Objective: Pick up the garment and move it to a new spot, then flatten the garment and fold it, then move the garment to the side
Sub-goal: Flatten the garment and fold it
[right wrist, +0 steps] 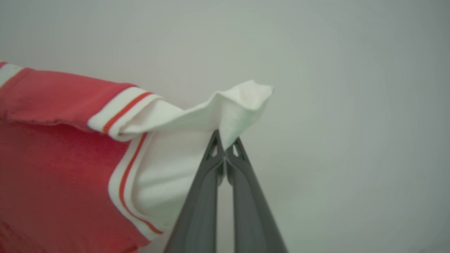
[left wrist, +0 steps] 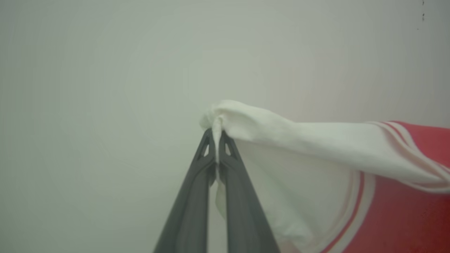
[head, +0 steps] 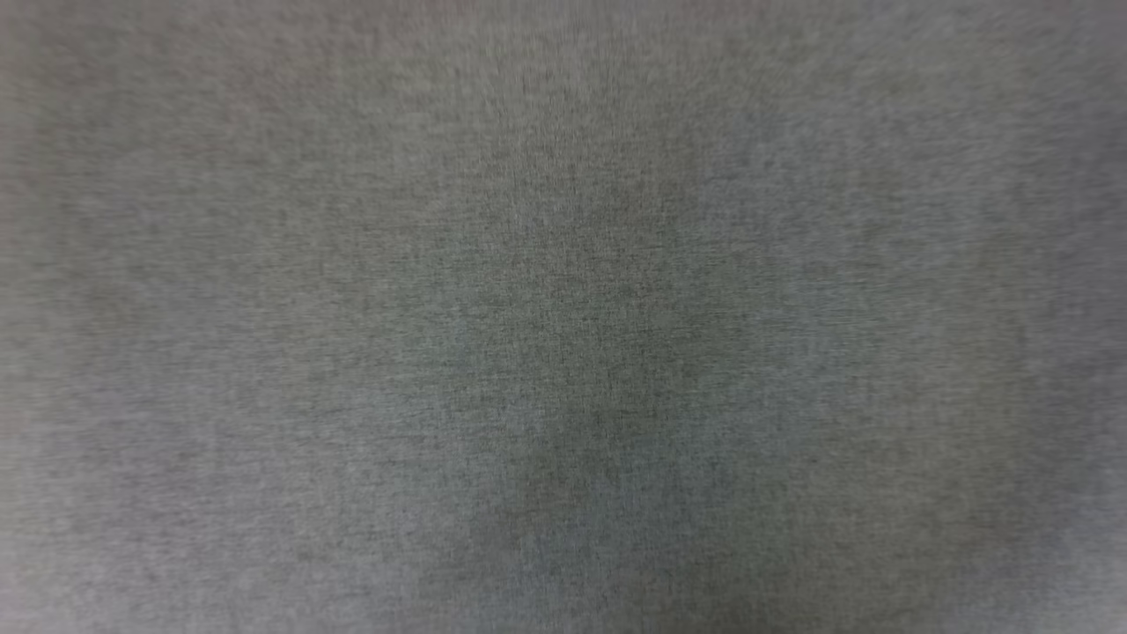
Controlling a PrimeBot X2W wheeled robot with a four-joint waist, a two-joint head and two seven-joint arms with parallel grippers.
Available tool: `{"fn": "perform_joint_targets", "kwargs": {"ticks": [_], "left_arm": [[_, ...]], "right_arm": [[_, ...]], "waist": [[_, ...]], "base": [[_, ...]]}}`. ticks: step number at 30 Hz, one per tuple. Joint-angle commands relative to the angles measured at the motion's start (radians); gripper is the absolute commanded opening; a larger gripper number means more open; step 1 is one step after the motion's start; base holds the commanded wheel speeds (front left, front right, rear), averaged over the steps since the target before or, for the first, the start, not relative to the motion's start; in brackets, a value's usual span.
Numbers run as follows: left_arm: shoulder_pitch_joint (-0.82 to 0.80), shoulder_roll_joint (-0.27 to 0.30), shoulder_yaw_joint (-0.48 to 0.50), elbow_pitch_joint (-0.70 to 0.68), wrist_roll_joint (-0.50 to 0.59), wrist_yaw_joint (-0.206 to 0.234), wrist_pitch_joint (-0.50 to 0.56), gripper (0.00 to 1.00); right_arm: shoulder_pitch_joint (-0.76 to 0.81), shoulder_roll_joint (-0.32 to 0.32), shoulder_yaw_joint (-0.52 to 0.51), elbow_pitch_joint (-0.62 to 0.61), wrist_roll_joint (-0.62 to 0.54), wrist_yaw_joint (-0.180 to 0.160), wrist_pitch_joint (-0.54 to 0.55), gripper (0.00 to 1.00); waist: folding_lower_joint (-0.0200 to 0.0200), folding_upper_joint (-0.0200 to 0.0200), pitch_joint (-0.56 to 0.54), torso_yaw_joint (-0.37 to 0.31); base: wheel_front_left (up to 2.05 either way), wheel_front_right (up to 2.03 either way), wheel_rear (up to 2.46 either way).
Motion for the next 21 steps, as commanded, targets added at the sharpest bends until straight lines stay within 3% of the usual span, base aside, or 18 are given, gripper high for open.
{"fn": "perform_joint_targets", "kwargs": {"ticks": [1,11,21], "left_arm": [[-0.021,0.008,0.006,0.011,0.0,-0.002,-0.009,0.0],[0.042,-0.017,0.019,0.118,-0.031,-0.056,-0.048,0.0],[0.395,-0.023,0.074,0.127,-0.066,-0.104,-0.061,0.0]], "right_arm": [[-0.031,-0.007,0.007,0.015,0.005,-0.002,-0.016,0.0],[-0.035,-0.013,0.104,0.195,0.064,-0.002,-0.12,0.0],[0.261,-0.06,0.224,0.247,0.177,-0.002,-0.182,0.0]], "waist": [[-0.0003,0.0,0.066,-0.002],[-0.0003,0.0,0.084,0.01],[-0.0003,0.0,-0.137,0.027]], "base": [[0.0,0.0,0.0],[0.0,0.0,0.0],[0.0,0.0,0.0]]}}
